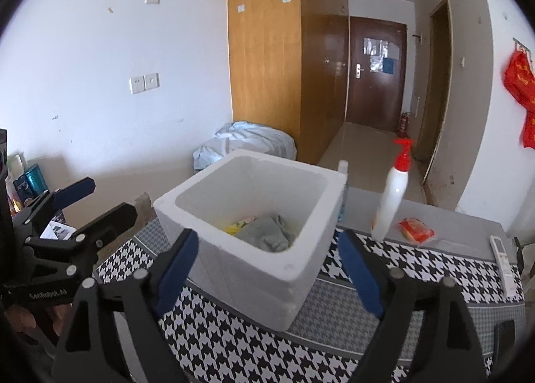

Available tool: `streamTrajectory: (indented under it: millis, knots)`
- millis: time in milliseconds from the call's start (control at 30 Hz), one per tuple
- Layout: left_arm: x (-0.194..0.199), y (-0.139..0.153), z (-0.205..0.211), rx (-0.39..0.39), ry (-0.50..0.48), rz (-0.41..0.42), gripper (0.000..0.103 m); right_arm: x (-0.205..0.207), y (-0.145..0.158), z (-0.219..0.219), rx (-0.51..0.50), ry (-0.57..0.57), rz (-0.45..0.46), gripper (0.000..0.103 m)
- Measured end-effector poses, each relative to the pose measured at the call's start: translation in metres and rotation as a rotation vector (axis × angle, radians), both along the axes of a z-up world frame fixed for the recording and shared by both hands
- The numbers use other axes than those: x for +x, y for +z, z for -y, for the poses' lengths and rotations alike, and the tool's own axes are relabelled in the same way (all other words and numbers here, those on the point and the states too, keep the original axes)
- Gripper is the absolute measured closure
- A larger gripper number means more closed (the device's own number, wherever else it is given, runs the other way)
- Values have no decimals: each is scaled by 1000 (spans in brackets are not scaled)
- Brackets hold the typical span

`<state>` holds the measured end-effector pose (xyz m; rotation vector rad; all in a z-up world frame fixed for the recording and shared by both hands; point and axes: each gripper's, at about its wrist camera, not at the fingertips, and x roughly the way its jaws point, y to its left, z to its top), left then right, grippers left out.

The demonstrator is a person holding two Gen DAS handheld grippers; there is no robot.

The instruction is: Organize soft objects

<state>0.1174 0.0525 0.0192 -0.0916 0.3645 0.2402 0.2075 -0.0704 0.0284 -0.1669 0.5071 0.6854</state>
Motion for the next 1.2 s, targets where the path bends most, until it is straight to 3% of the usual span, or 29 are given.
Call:
streamTrajectory:
  millis: [867,1200]
  knots:
    - [-31,-1,50,17,-129,97,1,-57,-9,78,127,-142,111,11]
    - [-34,-14,69,30,-161,93,1,-62,-24,95,135,-191,98,10]
